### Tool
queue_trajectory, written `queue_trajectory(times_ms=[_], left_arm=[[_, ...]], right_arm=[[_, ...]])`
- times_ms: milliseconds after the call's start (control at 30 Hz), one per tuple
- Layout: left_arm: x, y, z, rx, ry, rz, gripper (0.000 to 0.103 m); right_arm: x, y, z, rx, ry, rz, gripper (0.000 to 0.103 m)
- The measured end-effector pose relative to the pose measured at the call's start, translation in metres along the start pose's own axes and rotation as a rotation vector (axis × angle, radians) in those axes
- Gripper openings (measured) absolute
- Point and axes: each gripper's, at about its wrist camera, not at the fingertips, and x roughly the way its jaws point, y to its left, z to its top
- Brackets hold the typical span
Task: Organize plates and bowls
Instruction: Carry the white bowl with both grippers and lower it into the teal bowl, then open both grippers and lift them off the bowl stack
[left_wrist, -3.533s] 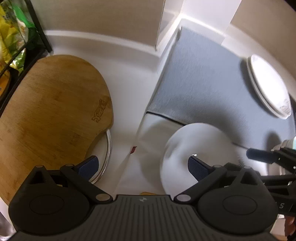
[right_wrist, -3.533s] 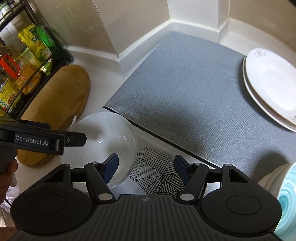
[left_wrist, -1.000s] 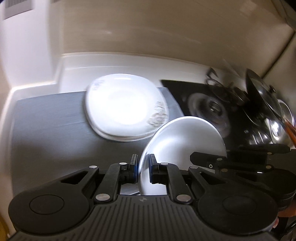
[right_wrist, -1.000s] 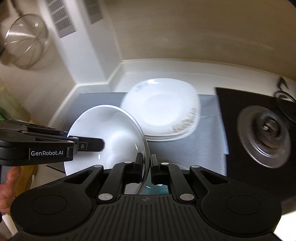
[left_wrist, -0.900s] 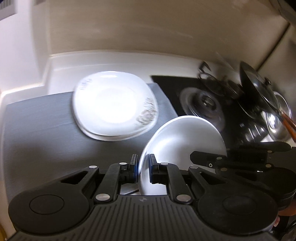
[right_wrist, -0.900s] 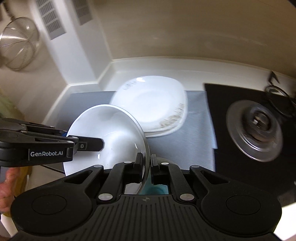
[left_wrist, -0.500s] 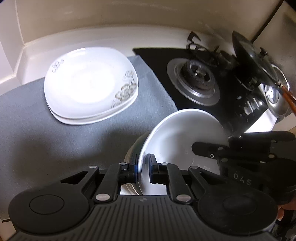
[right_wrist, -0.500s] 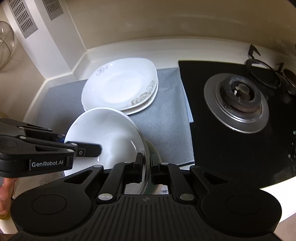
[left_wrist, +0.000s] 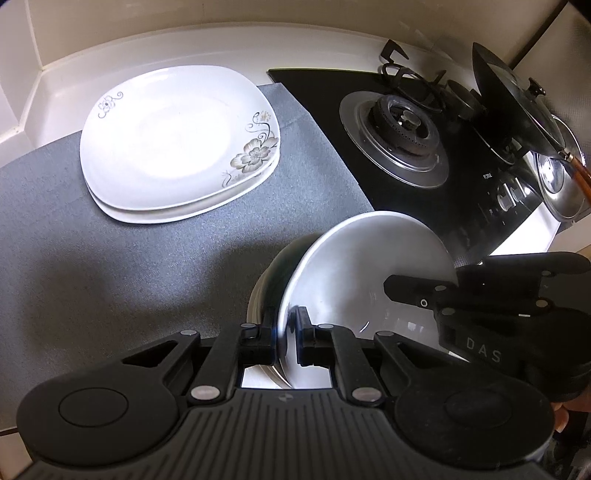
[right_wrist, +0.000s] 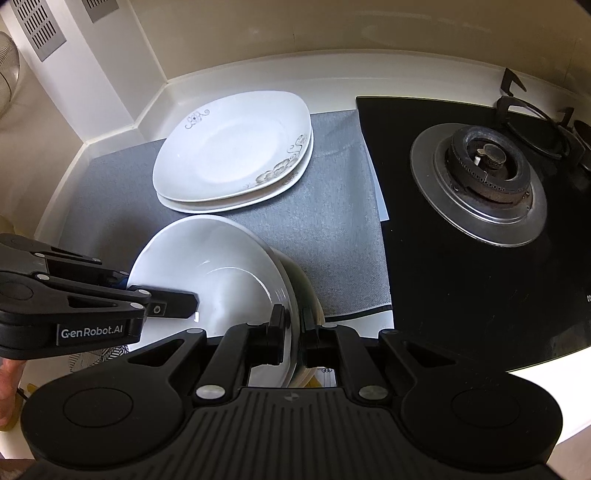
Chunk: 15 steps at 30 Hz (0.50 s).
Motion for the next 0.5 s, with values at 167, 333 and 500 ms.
queue_trajectory(times_ms=[167, 333, 500], left_arm=[[0.0008, 0.0024, 0.0017, -0.011, 0.007, -0.008, 0.008], [0.0015, 0.0035, 0.0017, -0.021, 0.011, -0.013, 0.008], [0.0025, 0.0059, 0.0033, -0.033, 0.021, -0.020, 0.008]], right_arm=[[0.0027, -0.0011, 0.0011, 0.006, 0.006, 0.004, 0.009], [0.0042, -0.0019, 0.0016, 0.026, 0.008, 0.019, 0.014], [0.0024, -0.0025, 0.0022, 0.022, 0.004, 0.021, 0.014]])
